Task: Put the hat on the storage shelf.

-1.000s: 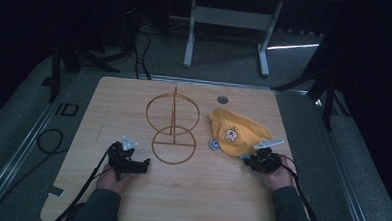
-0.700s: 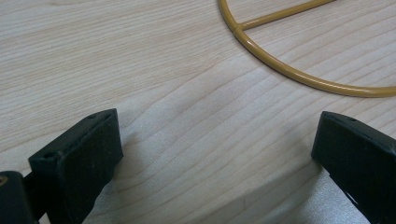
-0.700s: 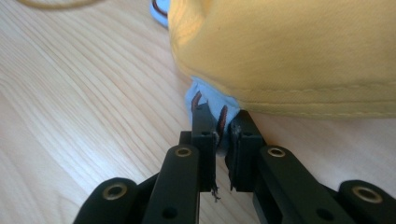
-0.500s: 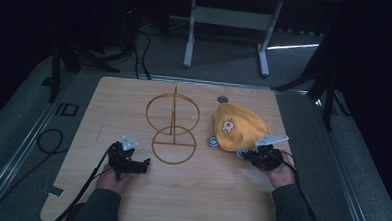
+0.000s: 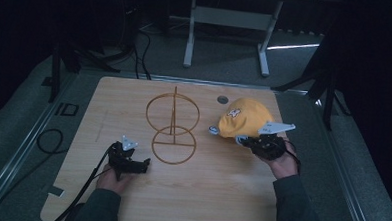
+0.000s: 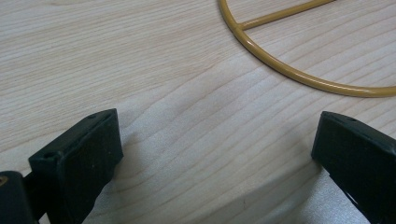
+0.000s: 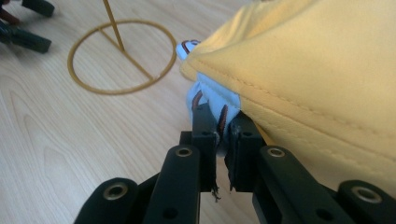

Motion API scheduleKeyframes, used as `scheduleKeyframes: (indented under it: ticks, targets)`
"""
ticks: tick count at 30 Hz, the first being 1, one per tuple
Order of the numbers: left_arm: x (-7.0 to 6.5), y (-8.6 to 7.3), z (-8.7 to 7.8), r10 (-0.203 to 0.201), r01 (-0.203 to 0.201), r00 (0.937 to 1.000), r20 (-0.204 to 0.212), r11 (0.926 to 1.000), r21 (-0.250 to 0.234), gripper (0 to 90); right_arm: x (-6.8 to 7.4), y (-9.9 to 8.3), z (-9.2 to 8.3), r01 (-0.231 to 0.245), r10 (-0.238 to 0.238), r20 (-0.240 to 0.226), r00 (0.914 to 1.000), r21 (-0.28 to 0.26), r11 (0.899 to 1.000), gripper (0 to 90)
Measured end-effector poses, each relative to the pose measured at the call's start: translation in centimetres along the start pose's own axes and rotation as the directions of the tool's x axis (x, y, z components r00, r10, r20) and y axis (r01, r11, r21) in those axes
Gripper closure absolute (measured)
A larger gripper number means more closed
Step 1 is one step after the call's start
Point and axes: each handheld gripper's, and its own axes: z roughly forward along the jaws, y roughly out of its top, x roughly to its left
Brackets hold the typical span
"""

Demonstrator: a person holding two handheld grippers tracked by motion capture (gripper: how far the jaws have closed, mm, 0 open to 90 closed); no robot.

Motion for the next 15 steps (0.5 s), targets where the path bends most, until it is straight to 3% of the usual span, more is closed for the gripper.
scheduleKeyframes:
  ticks: [7,15]
  targets:
    - [0.0,0.0,0.0,0.002,-0.002,1.0,0.0,1.0,0.002,1.8,0.1,1.3,-1.1,0.006,-0.007,-0.014,0.9999,-0.046,0.999,83.3]
    - [0.0,0.0,0.0,0.004,-0.004,1.0,0.001,1.0,0.005,1.9,1.3,1.9,-2.3,0.013,-0.017,-0.042,0.999,-0.085,0.996,83.3]
